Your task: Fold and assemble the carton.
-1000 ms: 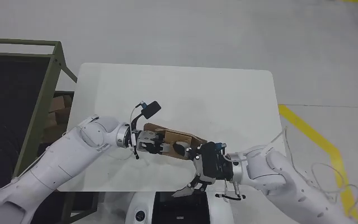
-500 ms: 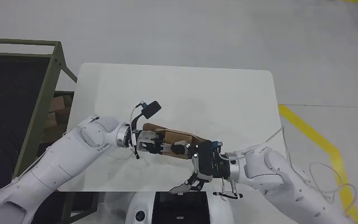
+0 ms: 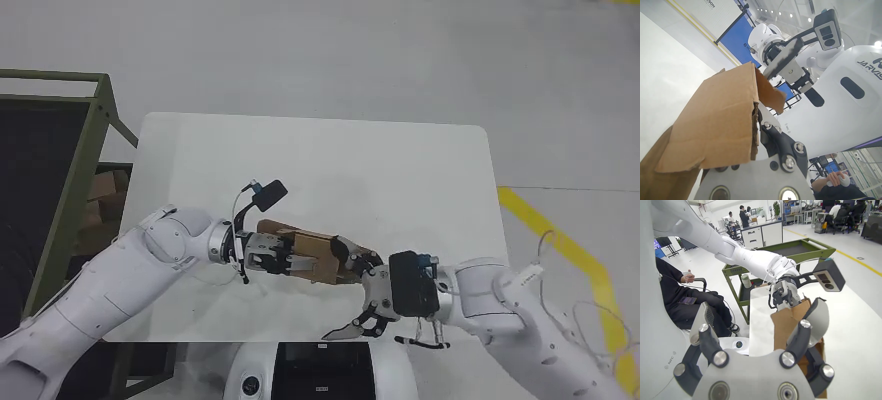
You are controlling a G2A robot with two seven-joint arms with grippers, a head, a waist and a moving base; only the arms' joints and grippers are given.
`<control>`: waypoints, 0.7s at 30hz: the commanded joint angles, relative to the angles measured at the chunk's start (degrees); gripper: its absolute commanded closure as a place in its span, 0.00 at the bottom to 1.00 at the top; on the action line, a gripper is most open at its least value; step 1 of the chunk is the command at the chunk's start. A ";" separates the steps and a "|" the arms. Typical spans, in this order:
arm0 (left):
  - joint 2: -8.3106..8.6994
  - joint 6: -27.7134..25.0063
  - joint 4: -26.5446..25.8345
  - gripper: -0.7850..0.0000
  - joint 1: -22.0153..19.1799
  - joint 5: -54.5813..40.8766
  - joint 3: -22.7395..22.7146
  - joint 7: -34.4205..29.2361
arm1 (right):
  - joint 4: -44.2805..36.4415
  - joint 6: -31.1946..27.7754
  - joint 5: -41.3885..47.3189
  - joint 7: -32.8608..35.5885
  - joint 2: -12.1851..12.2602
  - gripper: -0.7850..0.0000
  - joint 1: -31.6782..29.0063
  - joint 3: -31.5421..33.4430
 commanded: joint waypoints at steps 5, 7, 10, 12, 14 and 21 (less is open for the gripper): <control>0.24 -0.10 -0.54 1.00 0.44 -0.16 -0.42 0.10 | -1.28 -0.93 -13.49 -11.92 1.21 0.00 -9.85 9.69; 0.31 -0.09 -0.73 1.00 0.54 -0.27 -0.44 0.08 | -0.60 0.40 -16.22 -16.40 1.40 0.00 -12.97 12.43; 0.45 -0.12 -1.24 1.00 0.58 -0.93 -0.27 0.12 | -0.34 0.80 -16.87 -17.55 1.45 0.00 -14.00 13.16; 0.58 -0.06 -1.29 1.00 0.58 -1.22 -0.16 0.05 | -0.34 0.80 -16.87 -17.55 1.45 0.00 -14.00 13.16; 0.66 0.17 -1.63 1.00 0.53 -2.21 0.24 -0.18 | -0.34 0.80 -16.87 -17.55 1.45 0.00 -14.00 13.16; 0.95 1.98 -1.40 1.00 -0.52 -4.98 1.15 -1.99 | -1.83 -1.05 -22.59 -14.20 1.31 0.00 -12.70 11.93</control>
